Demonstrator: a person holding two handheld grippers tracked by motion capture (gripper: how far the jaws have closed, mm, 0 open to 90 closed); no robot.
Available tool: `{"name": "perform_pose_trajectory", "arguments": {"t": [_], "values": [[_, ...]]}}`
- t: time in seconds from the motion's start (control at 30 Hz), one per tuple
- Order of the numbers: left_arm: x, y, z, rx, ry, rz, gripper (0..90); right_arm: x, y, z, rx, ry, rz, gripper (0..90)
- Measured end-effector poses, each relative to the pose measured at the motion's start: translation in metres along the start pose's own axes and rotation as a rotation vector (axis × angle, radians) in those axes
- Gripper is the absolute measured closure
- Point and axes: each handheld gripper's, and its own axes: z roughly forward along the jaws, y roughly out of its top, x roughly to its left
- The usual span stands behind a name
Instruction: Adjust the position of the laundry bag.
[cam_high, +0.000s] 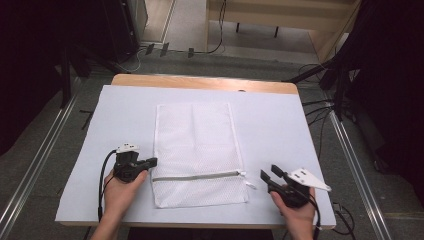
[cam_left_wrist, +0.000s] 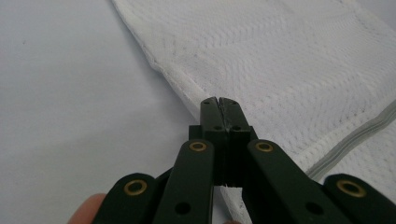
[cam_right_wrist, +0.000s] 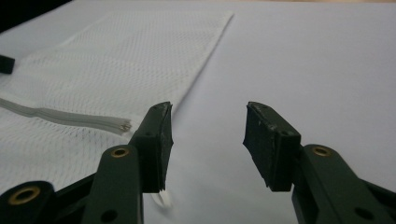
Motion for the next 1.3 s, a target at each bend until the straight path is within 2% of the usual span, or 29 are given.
{"name": "perform_pose_trajectory", "arguments": {"t": [0.1,0.17,0.23,0.3,0.37,0.4,0.47,0.53,0.6,0.77,0.87,1.07,1.1,1.2,1.23,1.3], "values": [[0.000,-0.001,0.002,0.001,-0.002,-0.006,90.0,0.010,0.017,0.029,0.024,0.007,0.028,57.8],[-0.002,-0.002,0.002,-0.002,0.000,-0.002,90.0,0.015,0.025,0.053,0.068,0.009,0.020,58.3],[-0.004,-0.002,0.001,-0.003,0.005,0.011,90.0,0.018,0.030,0.074,0.119,0.048,0.049,56.8],[-0.004,-0.003,0.000,-0.003,0.004,0.013,90.0,0.021,0.029,0.092,0.191,0.026,0.064,50.8],[-0.003,-0.003,0.000,-0.014,-0.002,0.001,90.0,0.024,0.025,0.102,0.255,0.008,0.070,52.4],[-0.002,-0.003,-0.001,-0.016,-0.001,0.000,90.0,0.027,0.023,0.103,0.251,-0.009,0.058,55.2],[-0.002,-0.003,0.000,-0.018,-0.002,0.000,90.0,0.034,0.021,0.102,0.254,-0.064,-0.013,69.7],[-0.004,-0.002,0.002,-0.021,-0.002,0.004,90.0,0.035,0.021,0.099,0.269,-0.070,-0.027,82.3],[-0.007,-0.001,0.004,-0.022,0.004,0.011,90.0,0.032,0.021,0.095,0.280,-0.054,-0.016,89.4],[-0.010,-0.001,0.007,-0.019,0.007,0.019,90.0,0.028,0.015,0.081,0.273,-0.041,-0.006,90.0],[-0.014,-0.001,0.010,-0.016,0.006,0.023,90.0,0.026,0.010,0.071,0.259,-0.045,0.011,90.0],[-0.020,-0.002,0.016,-0.006,0.005,0.040,90.0,0.022,0.002,0.056,0.247,-0.053,0.010,90.0],[-0.020,-0.002,0.016,-0.008,0.006,0.041,90.0,0.021,0.001,0.054,0.239,-0.041,0.015,86.2],[-0.018,-0.003,0.012,-0.036,0.009,0.026,90.0,0.018,0.002,0.047,0.203,-0.025,0.004,66.9],[-0.018,-0.004,0.010,-0.047,0.015,0.020,88.2,0.016,0.002,0.043,0.187,-0.015,0.000,62.3],[-0.015,-0.004,0.007,-0.066,0.020,0.002,77.9,0.013,0.002,0.032,0.162,-0.007,0.004,54.8]]}}
